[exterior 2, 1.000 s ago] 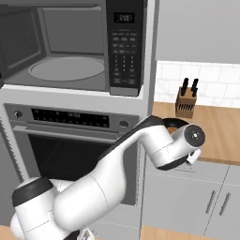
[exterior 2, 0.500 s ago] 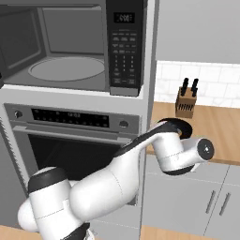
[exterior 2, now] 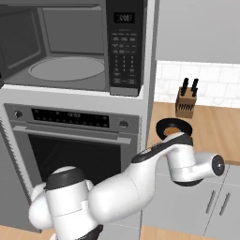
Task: Open the microwave, place the bowl with waffle inside the microwave, then close the microwave door and turn it on.
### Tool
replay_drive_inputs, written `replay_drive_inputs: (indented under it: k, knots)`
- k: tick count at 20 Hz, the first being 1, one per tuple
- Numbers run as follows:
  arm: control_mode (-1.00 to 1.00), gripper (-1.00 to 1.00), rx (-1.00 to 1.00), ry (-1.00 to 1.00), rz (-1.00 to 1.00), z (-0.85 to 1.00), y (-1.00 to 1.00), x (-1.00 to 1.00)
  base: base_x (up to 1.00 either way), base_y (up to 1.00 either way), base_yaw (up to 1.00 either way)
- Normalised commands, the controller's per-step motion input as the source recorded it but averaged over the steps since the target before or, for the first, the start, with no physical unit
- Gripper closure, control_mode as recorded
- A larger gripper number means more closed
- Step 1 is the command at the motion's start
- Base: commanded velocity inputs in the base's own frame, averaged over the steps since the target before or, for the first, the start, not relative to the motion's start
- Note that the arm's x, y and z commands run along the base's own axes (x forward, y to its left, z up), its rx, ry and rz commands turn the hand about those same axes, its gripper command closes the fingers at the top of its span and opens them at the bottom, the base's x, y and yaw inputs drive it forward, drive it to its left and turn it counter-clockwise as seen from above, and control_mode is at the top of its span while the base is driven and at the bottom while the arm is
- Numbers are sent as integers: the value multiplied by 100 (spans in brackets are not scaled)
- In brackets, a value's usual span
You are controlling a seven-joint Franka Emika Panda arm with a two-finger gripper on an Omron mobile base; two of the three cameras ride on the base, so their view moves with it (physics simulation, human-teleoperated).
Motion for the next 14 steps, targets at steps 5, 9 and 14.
replay_drive_inputs:
  k: [5,9,14]
  knots:
    - [-100,-100,2,-5,1,-33,0,0,0,0,0]
    - [-100,-100,0,-3,0,-18,-4,0,0,0,0]
    - [-100,-100,0,0,0,-2,-4,0,0,0,0]
